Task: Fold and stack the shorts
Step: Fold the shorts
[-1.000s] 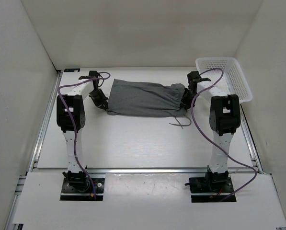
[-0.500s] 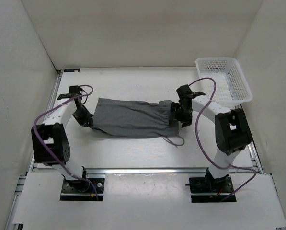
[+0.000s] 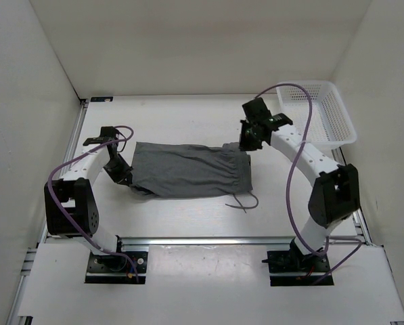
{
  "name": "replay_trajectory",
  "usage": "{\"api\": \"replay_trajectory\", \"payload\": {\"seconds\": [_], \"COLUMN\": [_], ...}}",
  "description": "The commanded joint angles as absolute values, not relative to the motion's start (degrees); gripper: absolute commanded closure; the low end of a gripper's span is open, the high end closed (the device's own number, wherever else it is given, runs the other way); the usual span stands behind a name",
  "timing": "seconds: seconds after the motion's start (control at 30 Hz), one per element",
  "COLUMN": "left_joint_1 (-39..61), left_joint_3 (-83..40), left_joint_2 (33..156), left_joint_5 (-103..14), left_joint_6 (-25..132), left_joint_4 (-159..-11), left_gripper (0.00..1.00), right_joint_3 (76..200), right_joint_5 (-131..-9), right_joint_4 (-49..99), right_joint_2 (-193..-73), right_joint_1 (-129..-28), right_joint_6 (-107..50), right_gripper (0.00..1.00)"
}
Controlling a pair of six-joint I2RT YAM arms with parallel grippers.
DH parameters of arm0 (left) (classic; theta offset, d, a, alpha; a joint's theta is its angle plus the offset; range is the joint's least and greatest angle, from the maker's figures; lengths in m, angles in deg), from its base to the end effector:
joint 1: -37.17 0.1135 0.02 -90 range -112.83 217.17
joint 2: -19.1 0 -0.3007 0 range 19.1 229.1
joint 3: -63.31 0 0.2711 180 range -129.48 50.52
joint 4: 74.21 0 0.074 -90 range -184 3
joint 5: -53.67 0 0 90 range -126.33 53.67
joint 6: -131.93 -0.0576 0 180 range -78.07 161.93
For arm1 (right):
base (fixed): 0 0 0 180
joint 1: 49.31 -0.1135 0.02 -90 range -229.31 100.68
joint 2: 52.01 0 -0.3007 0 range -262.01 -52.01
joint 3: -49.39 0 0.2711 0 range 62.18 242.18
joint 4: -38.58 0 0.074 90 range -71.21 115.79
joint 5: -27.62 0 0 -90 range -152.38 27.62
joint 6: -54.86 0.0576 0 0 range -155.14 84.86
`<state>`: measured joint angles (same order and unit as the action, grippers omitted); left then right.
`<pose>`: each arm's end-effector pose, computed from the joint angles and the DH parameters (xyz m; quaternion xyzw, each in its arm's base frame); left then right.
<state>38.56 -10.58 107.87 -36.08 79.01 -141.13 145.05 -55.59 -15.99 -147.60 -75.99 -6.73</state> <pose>0.2942 0.0074 0.2143 -0.3287 0.9417 -0.0198 0.0687 0.3574 0.1720 0.3063 0.0324 0.9503 0.0907 0.2959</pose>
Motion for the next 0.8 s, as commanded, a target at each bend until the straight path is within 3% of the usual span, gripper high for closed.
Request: {"api": "replay_trajectory", "payload": {"seconds": [0.0,0.13,0.37,0.53,0.77], "left_joint_1": [38.4,38.4,38.4,38.4,38.4], "left_joint_3": [-10.47,-10.47,-10.47,-10.47,-10.47], "left_joint_2": [105.67,105.67,104.62,104.62,104.1], "left_joint_5": [-35.36,-34.84,-34.31,-33.78,-33.78], "left_joint_6": [79.63,79.63,79.63,79.63,79.63], "left_joint_4": [-140.44,-140.44,-141.58,-142.11,-142.11], "left_gripper": [0.9,0.9,0.9,0.9,0.9], "right_joint_3": [150.58,158.22,158.95,157.8,157.8], "right_joint_5": [-55.34,-56.49,-50.54,-46.56,-46.56], "right_joint_4": [-15.78,-15.78,-16.31,-16.83,-16.31], "right_joint_2": [-154.72,-162.56,-175.56,-177.34,-170.06], "right_joint_1": [-76.56,-76.04,-74.01,-73.48,-73.48], "right_joint_6": [-6.75,-6.75,-4.21,-2.97,-3.67], "right_gripper": [1.0,1.0,1.0,1.0,1.0]}}
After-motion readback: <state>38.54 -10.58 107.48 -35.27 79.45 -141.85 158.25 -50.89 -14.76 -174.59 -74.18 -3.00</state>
